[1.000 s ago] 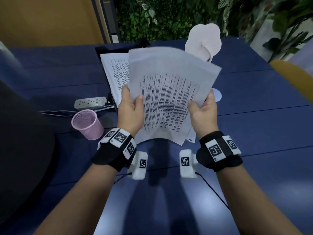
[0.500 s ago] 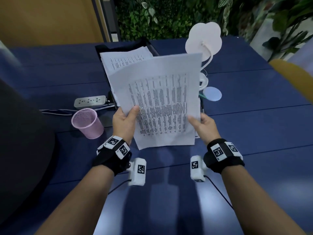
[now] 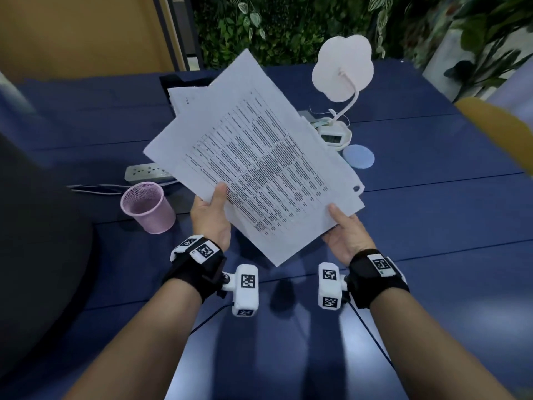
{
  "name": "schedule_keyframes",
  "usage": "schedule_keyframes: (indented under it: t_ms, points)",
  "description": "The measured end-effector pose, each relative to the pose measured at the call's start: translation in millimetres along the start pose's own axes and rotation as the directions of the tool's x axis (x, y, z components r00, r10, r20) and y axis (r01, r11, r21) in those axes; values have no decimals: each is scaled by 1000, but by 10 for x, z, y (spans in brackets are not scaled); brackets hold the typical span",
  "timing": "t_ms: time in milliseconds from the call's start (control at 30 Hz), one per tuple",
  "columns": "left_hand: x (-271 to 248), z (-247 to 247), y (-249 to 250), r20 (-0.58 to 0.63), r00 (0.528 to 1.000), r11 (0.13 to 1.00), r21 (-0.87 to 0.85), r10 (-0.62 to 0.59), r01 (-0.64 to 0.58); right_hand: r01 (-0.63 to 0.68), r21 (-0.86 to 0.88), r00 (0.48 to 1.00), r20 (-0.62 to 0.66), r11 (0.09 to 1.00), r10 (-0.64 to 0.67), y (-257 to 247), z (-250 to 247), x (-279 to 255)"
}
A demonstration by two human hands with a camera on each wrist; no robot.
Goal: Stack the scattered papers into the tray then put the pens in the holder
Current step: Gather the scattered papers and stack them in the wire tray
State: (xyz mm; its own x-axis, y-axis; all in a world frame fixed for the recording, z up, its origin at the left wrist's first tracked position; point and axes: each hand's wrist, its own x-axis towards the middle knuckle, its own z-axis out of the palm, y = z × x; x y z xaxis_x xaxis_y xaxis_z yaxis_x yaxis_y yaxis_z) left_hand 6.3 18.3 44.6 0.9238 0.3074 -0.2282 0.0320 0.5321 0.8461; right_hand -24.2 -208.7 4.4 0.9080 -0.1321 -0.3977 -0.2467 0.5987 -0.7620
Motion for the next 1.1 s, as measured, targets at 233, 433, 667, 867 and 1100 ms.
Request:
schedule_keyframes:
  t_ms: [233, 433, 667, 867, 1100]
  points:
    - [99, -207, 137, 149, 971, 981, -26, -188, 194, 213, -171, 959, -151, 962, -239, -242, -24, 24]
    - [151, -373, 283, 351, 893, 959, 121, -283, 256, 308, -410, 915, -119, 858, -385, -416, -87, 29]
    - [228, -465, 234, 298, 954, 850, 513, -44, -122, 344, -432, 914, -49, 834, -403, -573, 24, -10]
    - [184, -473, 298, 333, 941, 850, 510, -55, -130, 365, -516, 910, 23, 775, -413, -580, 37, -108]
    - [204, -218, 550, 421, 890, 615, 658, 178, -434, 497, -671, 808, 128, 550, -575, -721, 181, -58]
